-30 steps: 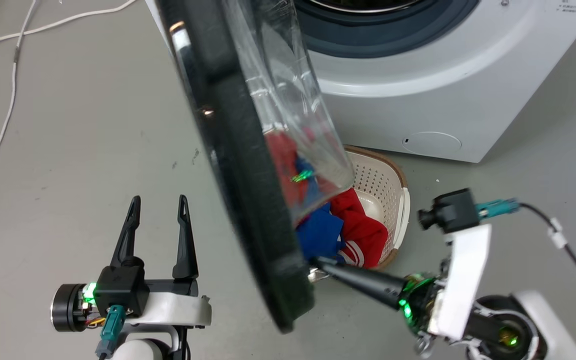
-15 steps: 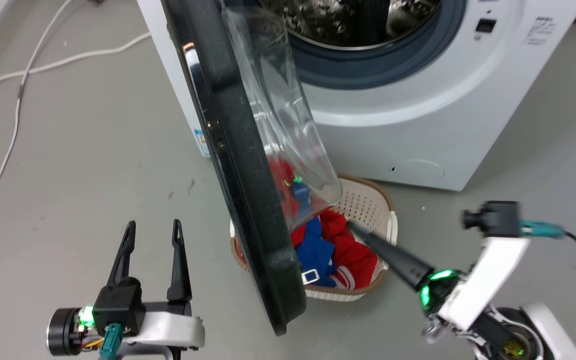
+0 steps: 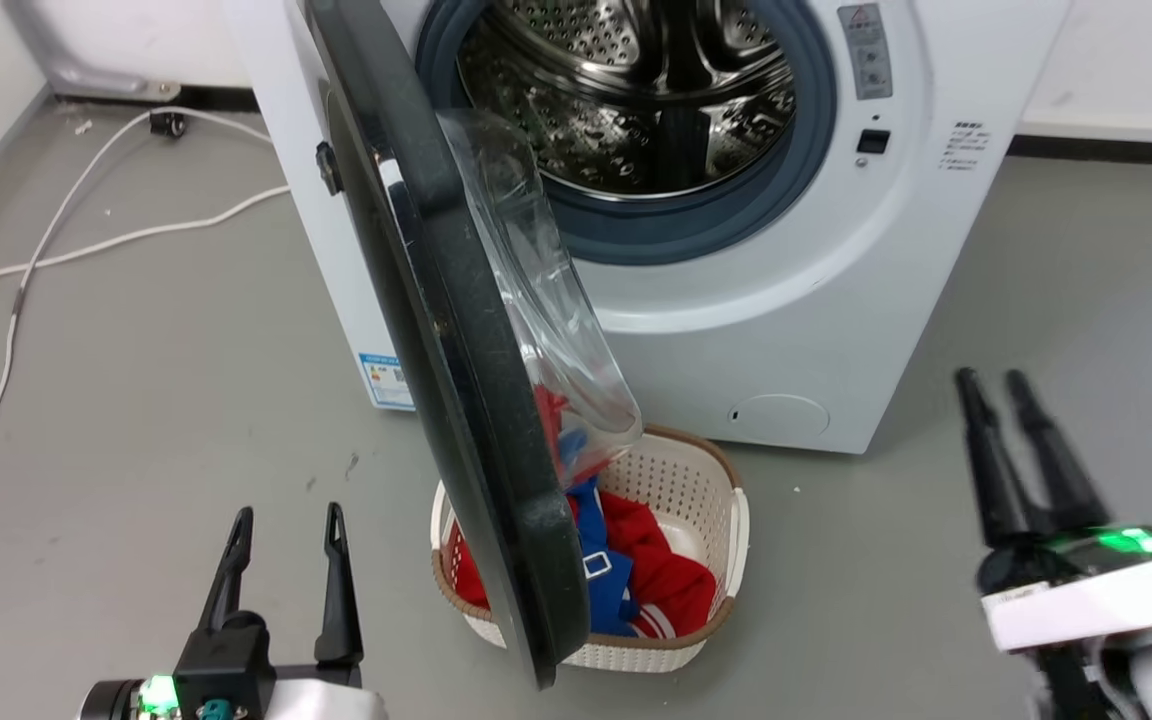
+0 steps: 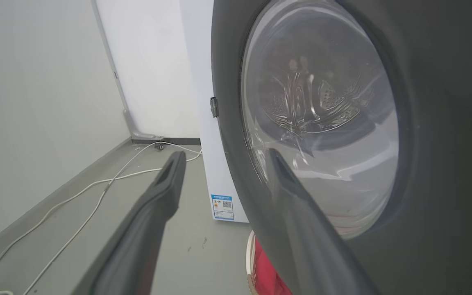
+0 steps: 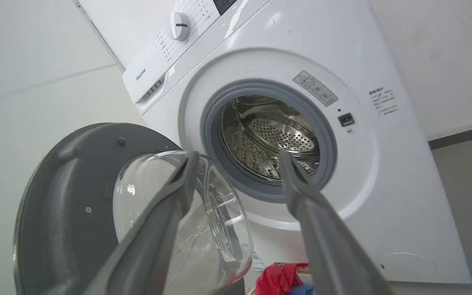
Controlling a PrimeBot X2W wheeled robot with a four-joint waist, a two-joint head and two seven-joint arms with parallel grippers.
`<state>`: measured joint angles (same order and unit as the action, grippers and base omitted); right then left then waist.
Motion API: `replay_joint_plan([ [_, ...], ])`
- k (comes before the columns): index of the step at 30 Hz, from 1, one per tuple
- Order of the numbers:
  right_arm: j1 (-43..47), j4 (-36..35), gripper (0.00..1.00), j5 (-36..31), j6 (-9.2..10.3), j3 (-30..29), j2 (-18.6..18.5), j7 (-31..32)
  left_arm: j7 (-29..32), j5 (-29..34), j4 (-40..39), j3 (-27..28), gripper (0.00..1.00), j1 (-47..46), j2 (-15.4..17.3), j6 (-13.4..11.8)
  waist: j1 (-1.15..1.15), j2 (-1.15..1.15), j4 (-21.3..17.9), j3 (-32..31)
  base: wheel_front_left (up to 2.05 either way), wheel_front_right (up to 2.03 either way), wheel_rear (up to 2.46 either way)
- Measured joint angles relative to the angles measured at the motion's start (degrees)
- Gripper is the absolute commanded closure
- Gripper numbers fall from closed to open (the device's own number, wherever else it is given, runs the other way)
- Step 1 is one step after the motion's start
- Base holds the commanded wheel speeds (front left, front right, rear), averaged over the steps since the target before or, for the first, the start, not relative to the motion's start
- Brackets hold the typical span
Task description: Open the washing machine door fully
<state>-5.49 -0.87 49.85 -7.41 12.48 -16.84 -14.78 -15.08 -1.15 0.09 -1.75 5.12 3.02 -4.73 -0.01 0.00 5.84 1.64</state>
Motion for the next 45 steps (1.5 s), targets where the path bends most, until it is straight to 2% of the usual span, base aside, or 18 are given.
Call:
replay_joint_plan([
  [3, 0.51, -1.93, 0.00, -12.92, 0.00, -6.66, 2.36, -0.30, 0.00, 0.07, -0.10, 0.27, 0.00, 0.93, 0.02, -0.02, 0.00, 0.00, -0.75, -0.80, 0.00, 0.00, 0.00],
  [6, 3.14, -4.44, 0.00, -23.51, -0.01, -10.58, 6.04, -0.30, 0.00, 0.08, -0.34, 0.57, 0.00, 1.15, 0.07, -0.02, 0.00, 0.00, -1.35, -1.19, 0.00, 0.00, 0.00],
  [11, 6.70, -5.37, 0.00, -33.79, -0.08, -14.32, 9.80, -0.31, 0.00, 0.24, -0.41, 0.78, 0.00, 1.66, 0.08, 0.02, 0.00, 0.00, -2.07, -1.60, 0.00, 0.00, 0.00],
  [14, 8.88, -5.42, 0.00, -39.54, -0.09, -14.60, 10.46, -0.31, 0.00, 0.24, -0.37, 0.93, 0.00, 1.76, 0.08, 0.02, 0.00, 0.00, -2.35, -1.88, 0.00, 0.00, 0.00],
  [23, 14.54, -4.21, 0.00, -42.75, -0.08, -16.97, 13.45, -0.31, 0.00, 0.40, -0.37, 0.85, 0.00, 2.05, 0.05, 0.19, 0.01, 0.00, -2.53, -2.44, 0.00, 0.00, 0.00],
  [26, 15.83, -4.04, 0.00, -44.22, -0.09, -17.18, 13.70, -0.31, 0.00, 0.38, -0.26, 0.86, 0.00, 2.36, 0.05, 0.19, 0.01, 0.00, -2.55, -2.44, 0.00, 0.00, 0.00],
  [43, 17.81, -1.97, 0.00, -42.79, -0.08, -17.48, 13.88, -0.31, 0.00, -1.22, 0.78, 1.30, 0.00, 2.87, -0.03, 0.48, 0.01, 0.00, -2.80, -2.26, 0.00, 0.00, 0.00],
  [44, 17.81, -1.96, 0.00, -42.87, -0.09, -17.51, 13.88, -0.31, 0.00, -1.26, 0.77, 1.44, 0.58, 2.87, -0.03, 0.49, 0.01, 0.00, -2.82, -2.26, 0.00, 0.00, 0.00],
  [45, 17.81, -1.94, 0.00, -43.48, -0.09, -17.49, 13.86, -0.31, 0.00, -1.58, 0.60, 1.63, 1.00, 2.86, -0.05, 0.31, 0.01, 0.00, -2.84, -2.29, 0.00, 0.00, 0.00],
])
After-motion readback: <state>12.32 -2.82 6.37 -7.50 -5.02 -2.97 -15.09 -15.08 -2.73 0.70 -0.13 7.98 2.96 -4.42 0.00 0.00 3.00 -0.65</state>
